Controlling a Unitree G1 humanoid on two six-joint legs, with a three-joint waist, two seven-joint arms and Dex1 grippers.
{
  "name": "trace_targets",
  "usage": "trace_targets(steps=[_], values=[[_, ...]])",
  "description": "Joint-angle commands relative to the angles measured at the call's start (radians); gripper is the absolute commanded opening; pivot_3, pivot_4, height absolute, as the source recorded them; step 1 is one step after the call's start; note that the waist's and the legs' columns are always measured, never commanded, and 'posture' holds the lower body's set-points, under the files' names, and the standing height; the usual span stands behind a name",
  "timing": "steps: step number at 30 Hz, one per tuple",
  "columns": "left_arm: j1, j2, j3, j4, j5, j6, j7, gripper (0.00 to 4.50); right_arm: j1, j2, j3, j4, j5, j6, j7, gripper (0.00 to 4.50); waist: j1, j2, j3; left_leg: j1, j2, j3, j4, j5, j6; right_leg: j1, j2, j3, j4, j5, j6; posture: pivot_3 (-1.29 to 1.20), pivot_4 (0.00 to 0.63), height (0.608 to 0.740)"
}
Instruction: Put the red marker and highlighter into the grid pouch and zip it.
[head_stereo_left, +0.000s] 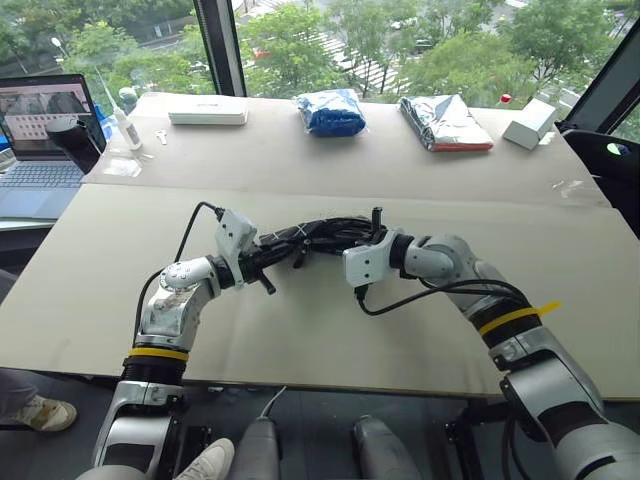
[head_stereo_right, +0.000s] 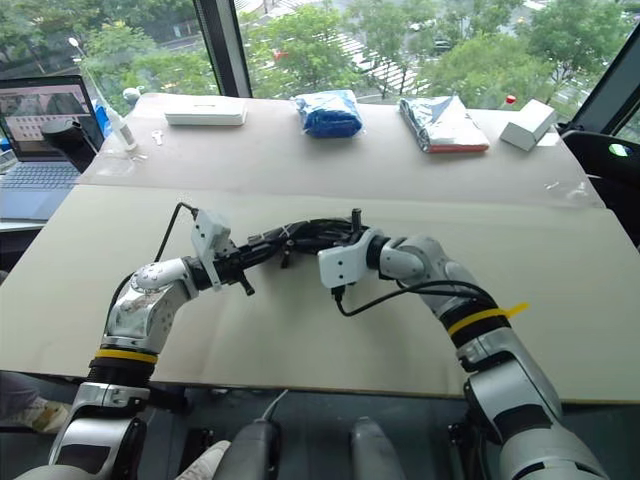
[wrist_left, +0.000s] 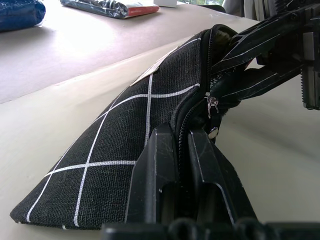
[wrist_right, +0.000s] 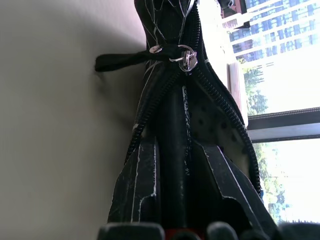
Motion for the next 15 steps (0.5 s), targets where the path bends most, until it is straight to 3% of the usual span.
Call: trace_targets(steps=[1,2,9,13,14,15], values=[[-0.004,-0.014,-0.015,-0.053,-0.014,-0.002,-0.009,0.0,-0.035,-0.006,-0.024,-0.002,0.011,0.002,-0.026,2.48,0.003,0.0,0.0,0.0,0.0,0.0,0.0,0.0,0.0,0.0,0.0,0.0,0.0,0.0,0.0,0.0,0.15,0.74],[-0.002,-0.014,-0.015,-0.055,-0.014,-0.001,-0.008,0.0,-0.037,-0.015,-0.03,0.006,0.006,-0.001,-0.033,2.77,0.005,0.0,0.0,0.0,0.0,0.0,0.0,0.0,0.0,0.0,0.0,0.0,0.0,0.0,0.0,0.0,0.15,0.74],[-0.005,-0.019,-0.016,-0.05,-0.015,-0.001,-0.004,0.0,-0.018,-0.115,-0.118,0.02,0.107,-0.011,-0.011,2.77,0.002,0.0,0.0,0.0,0.0,0.0,0.0,0.0,0.0,0.0,0.0,0.0,0.0,0.0,0.0,0.0,0.15,0.74],[-0.008,-0.022,-0.017,-0.043,-0.014,-0.004,-0.005,0.0,0.021,-0.164,-0.23,-0.055,0.365,0.119,0.153,2.77,0.001,0.0,0.0,0.0,0.0,0.0,0.0,0.0,0.0,0.0,0.0,0.0,0.0,0.0,0.0,0.0,0.15,0.74],[-0.008,-0.022,-0.017,-0.043,-0.013,-0.004,-0.005,0.0,0.037,-0.171,-0.265,-0.098,0.45,0.217,0.207,2.77,0.002,0.0,0.0,0.0,0.0,0.0,0.0,0.0,0.0,0.001,0.0,0.0,0.0,0.0,0.0,0.0,0.15,0.74],[-0.008,-0.022,-0.017,-0.042,-0.013,-0.005,-0.005,0.0,0.09,-0.198,-0.314,-0.218,0.652,0.453,0.304,2.77,0.002,0.0,0.0,0.0,0.0,0.0,0.0,0.0,0.0,0.001,0.0,0.0,0.0,0.0,0.0,0.0,0.15,0.74]])
